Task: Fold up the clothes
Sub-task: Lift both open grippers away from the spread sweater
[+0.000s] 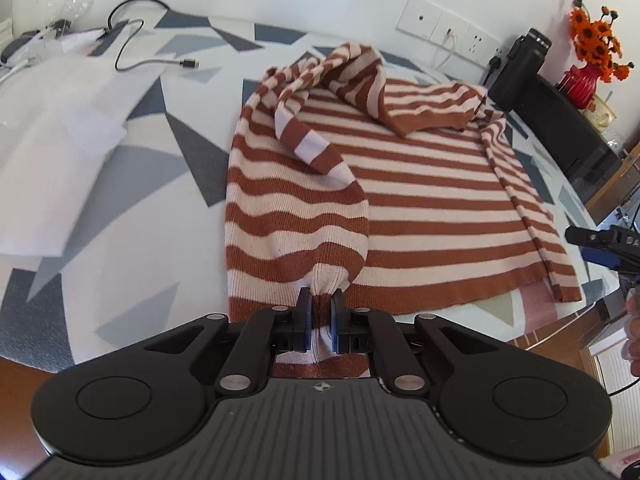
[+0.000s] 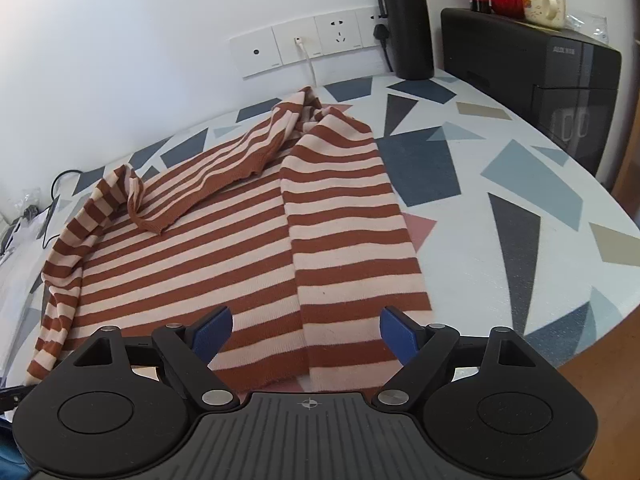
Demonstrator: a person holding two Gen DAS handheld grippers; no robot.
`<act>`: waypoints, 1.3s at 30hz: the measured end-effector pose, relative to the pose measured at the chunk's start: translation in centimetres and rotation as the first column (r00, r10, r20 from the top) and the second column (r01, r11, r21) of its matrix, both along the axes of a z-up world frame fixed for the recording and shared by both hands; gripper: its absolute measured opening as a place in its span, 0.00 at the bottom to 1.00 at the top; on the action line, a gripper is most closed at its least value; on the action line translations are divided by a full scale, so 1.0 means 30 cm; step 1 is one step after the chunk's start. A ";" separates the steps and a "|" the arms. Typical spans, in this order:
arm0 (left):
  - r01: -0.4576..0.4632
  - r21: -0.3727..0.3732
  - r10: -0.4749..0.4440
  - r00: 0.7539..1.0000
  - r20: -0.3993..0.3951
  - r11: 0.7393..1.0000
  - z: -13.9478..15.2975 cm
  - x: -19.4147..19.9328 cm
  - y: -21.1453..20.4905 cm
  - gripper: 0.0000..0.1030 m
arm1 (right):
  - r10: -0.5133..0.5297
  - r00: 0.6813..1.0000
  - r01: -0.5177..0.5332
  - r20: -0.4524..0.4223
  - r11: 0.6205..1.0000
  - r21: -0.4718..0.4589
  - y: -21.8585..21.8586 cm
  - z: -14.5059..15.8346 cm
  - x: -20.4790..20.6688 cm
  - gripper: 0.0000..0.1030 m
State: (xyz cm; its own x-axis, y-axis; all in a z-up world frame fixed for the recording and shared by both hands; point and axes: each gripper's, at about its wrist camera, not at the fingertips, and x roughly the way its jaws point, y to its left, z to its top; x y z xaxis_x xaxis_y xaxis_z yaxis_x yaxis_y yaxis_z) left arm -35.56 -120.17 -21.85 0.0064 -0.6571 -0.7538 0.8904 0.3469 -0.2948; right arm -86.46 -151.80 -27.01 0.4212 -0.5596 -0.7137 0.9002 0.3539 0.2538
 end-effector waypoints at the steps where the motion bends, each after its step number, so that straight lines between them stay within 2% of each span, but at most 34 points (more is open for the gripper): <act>1: -0.003 -0.026 0.003 1.000 -0.002 1.000 0.024 0.006 0.000 0.08 | 0.002 1.000 -0.002 0.001 1.000 0.000 -0.003 0.000 0.004 0.77; 7: -0.014 -0.173 0.019 1.000 0.025 0.985 0.170 0.057 -0.071 0.08 | 0.019 1.000 -0.019 0.006 1.000 0.005 -0.019 -0.007 0.037 0.77; 11: -0.025 -0.195 0.034 0.999 0.040 0.981 0.172 0.084 -0.174 0.08 | 0.035 0.999 -0.035 -0.001 0.999 0.015 -0.028 -0.022 0.063 0.77; 13: -0.020 -0.161 0.028 0.998 0.048 0.987 0.134 0.081 -0.227 0.08 | 0.046 0.999 -0.045 -0.006 0.999 0.020 -0.030 -0.029 0.075 0.77; 16: 0.021 -0.059 -0.017 0.997 0.072 0.998 0.041 0.052 -0.295 0.08 | 0.059 0.998 -0.059 -0.023 0.998 0.021 -0.035 -0.035 0.088 0.77; 19: 0.062 0.039 -0.065 0.995 0.082 0.997 -0.027 0.013 -0.329 0.11 | 0.068 0.997 -0.068 -0.038 0.998 0.018 -0.045 -0.035 0.094 0.77; 21: 0.076 0.048 -0.080 0.994 0.079 0.996 -0.035 -0.003 -0.327 0.21 | 0.078 0.996 -0.078 -0.047 0.997 0.014 -0.052 -0.035 0.099 0.77; 23: 0.100 0.047 -0.103 0.992 0.074 0.994 -0.040 -0.013 -0.335 0.48 | 0.094 0.994 -0.093 -0.061 0.996 0.010 -0.059 -0.042 0.108 0.77; 25: 0.126 0.045 -0.128 0.989 0.069 0.991 -0.044 -0.022 -0.345 0.56 | 0.105 0.992 -0.104 -0.073 0.994 0.015 -0.065 -0.053 0.122 0.77; 27: 0.149 0.067 -0.157 0.979 0.132 0.987 -0.047 -0.049 -0.365 0.57 | 0.122 0.989 -0.121 -0.084 0.992 0.019 -0.074 -0.067 0.149 0.77; 30: 0.193 0.109 -0.214 0.950 0.228 0.975 -0.058 -0.107 -0.377 0.70 | 0.148 0.982 -0.149 -0.118 0.989 0.000 -0.090 -0.087 0.201 0.76; 32: 0.221 0.141 -0.254 0.923 0.289 0.965 -0.068 -0.150 -0.379 0.73 | 0.161 0.976 -0.164 -0.149 0.986 -0.012 -0.105 -0.101 0.247 0.76; 33: 0.222 0.146 -0.257 0.919 0.298 0.964 -0.071 -0.160 -0.377 0.74 | 0.159 0.973 -0.164 -0.165 0.986 -0.015 -0.112 -0.107 0.266 0.76; 36: 0.203 0.138 -0.234 0.933 0.274 0.970 -0.071 -0.150 -0.365 0.74 | 0.157 0.964 -0.166 -0.216 0.986 -0.024 -0.129 -0.127 0.324 0.79; 39: 0.206 0.136 -0.237 0.931 0.276 0.969 -0.075 -0.151 -0.348 0.76 | 0.175 0.948 -0.194 -0.266 0.980 -0.047 -0.112 -0.143 0.358 0.87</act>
